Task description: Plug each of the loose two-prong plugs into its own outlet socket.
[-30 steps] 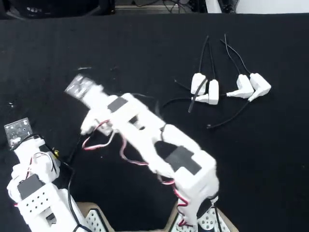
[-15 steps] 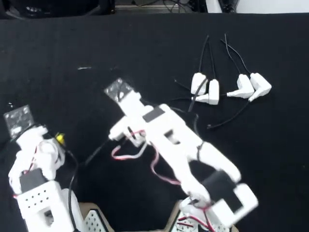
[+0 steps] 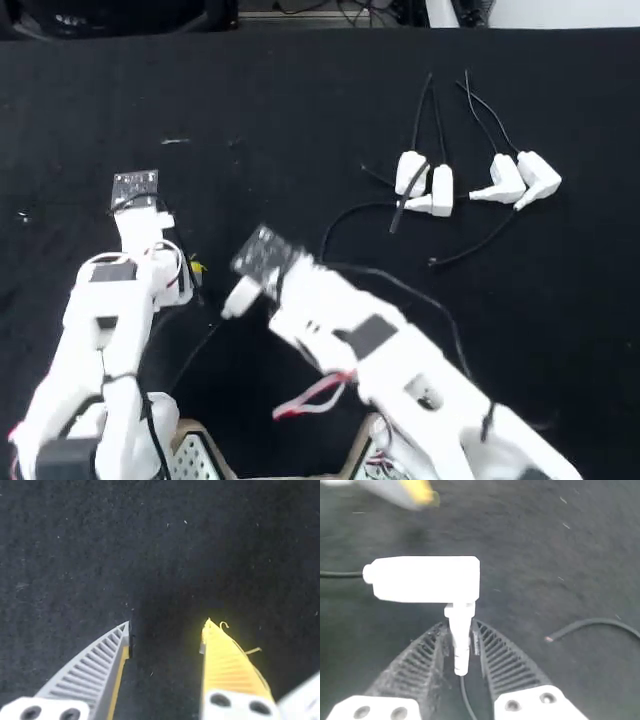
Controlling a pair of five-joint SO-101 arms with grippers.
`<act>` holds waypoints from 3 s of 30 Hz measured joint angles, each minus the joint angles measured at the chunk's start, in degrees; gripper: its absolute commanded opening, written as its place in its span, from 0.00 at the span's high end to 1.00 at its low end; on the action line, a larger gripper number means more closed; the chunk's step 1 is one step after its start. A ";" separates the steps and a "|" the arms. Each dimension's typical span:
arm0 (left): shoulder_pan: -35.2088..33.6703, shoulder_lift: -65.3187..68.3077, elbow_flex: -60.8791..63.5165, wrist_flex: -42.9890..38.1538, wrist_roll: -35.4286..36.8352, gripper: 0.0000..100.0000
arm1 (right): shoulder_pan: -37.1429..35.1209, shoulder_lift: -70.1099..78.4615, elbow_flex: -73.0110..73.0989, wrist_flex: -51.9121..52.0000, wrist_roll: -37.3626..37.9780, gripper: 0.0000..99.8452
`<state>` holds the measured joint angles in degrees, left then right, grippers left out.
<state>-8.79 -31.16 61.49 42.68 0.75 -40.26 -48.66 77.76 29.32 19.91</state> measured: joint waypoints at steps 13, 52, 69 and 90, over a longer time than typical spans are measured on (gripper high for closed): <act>10.99 -1.41 -2.73 5.01 2.55 0.77 | -2.11 -4.22 3.96 -4.75 0.09 0.99; -15.03 -20.92 3.87 23.21 -11.34 0.76 | -2.20 0.53 -14.42 17.49 17.49 0.70; -46.68 -21.01 12.22 23.82 -28.75 0.76 | -6.24 27.34 -30.07 22.24 49.23 0.70; -54.07 -21.01 14.68 23.74 -34.99 0.77 | -6.59 52.31 -43.78 22.15 56.53 0.96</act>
<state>-62.86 -52.18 76.18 66.42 -34.24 -46.86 3.65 33.98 51.47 76.44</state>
